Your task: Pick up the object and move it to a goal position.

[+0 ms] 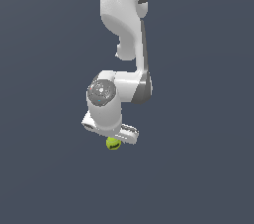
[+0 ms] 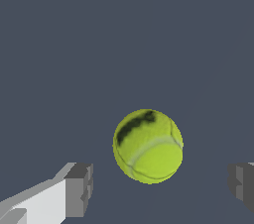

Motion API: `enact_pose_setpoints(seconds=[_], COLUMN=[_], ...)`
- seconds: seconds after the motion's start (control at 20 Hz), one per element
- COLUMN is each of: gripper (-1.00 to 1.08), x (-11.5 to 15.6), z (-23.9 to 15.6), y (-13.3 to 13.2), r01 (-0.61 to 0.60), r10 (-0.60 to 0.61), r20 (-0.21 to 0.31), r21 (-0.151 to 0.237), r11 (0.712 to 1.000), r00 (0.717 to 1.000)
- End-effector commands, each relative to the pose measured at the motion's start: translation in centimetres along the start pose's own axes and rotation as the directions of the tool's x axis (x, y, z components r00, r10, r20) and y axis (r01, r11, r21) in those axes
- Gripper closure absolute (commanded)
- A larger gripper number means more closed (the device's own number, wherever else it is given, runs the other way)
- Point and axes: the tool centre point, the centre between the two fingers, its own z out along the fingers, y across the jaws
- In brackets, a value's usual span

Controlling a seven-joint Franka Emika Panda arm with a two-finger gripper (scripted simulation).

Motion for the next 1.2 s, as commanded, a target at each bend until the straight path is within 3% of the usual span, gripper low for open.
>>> enact_pose_setpoints(seconds=[0.0,0.55,0.85,0.9,1.15], gripper=[-0.92,-0.92,-0.92,1.08,1.08], x=[0.0,-0.1,0.1,0.1,0.1], z=[0.1,4.8,5.0,5.0,5.0], y=[0.0,0.0,0.0,0.0,0.0], r01=[0.0,-0.002,-0.002,-0.002,-0.002], r10=[0.0,0.002,0.002,0.002,0.002], r20=[0.0,-0.001,-0.001,-0.001,-0.001], r21=[0.0,0.001,0.001,0.001,0.001], r11=[1.0,1.0,1.0,1.0,1.0], r00=[1.0,1.0,1.0,1.0,1.0])
